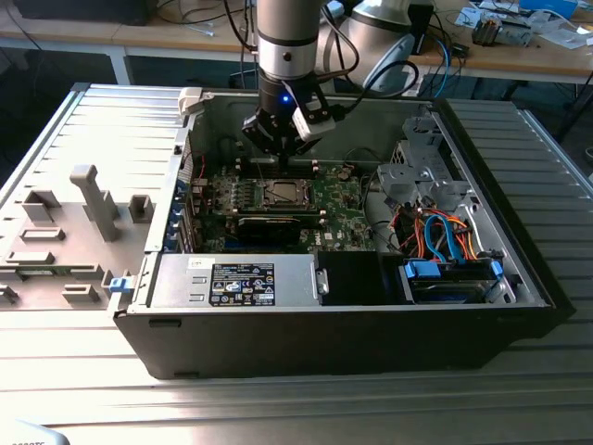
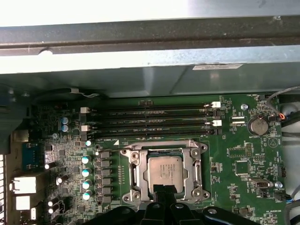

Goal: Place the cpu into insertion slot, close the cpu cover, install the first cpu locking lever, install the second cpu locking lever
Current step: 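Install the first cpu locking lever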

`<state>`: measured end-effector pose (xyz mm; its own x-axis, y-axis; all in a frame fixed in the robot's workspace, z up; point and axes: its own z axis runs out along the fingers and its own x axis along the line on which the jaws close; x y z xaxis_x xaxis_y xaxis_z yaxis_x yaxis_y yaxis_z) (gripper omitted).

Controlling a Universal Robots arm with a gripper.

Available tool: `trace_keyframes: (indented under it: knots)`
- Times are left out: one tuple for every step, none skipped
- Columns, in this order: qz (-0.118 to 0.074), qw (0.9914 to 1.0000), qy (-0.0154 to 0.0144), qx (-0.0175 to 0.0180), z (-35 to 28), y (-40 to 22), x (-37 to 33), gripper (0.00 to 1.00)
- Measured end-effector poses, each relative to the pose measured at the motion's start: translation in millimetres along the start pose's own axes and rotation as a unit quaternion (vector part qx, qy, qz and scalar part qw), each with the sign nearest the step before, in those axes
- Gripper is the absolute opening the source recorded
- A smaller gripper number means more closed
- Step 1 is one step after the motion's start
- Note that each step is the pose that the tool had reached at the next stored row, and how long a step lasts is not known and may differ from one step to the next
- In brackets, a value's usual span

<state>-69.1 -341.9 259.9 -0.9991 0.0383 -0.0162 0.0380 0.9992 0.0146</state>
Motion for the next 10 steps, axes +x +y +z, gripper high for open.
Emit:
trace_keyframes:
  knots:
    - [0.0, 1.0, 0.0, 0.0, 0.0, 0.0, 0.8, 0.11]
    - [0.0, 1.0, 0.0, 0.0, 0.0, 0.0, 1.7, 0.11]
    - [0.0, 1.0, 0.0, 0.0, 0.0, -0.1, 2.1, 0.11]
    - [0.0, 1.0, 0.0, 0.0, 0.0, -0.1, 2.8, 0.11]
    - [0.0, 1.0, 0.0, 0.0, -0.1, -0.1, 3.3, 0.11]
    - [0.0, 1.0, 0.0, 0.0, 0.0, -0.1, 3.6, 0.11]
    - [0.0, 1.0, 0.0, 0.0, -0.1, -0.2, 4.4, 0.11]
    - [0.0, 1.0, 0.0, 0.0, -0.1, -0.2, 4.9, 0.11]
    - [0.0, 1.0, 0.0, 0.0, -0.1, -0.2, 5.3, 0.11]
    - [0.0, 1.0, 0.0, 0.0, -0.1, -0.2, 5.6, 0.11]
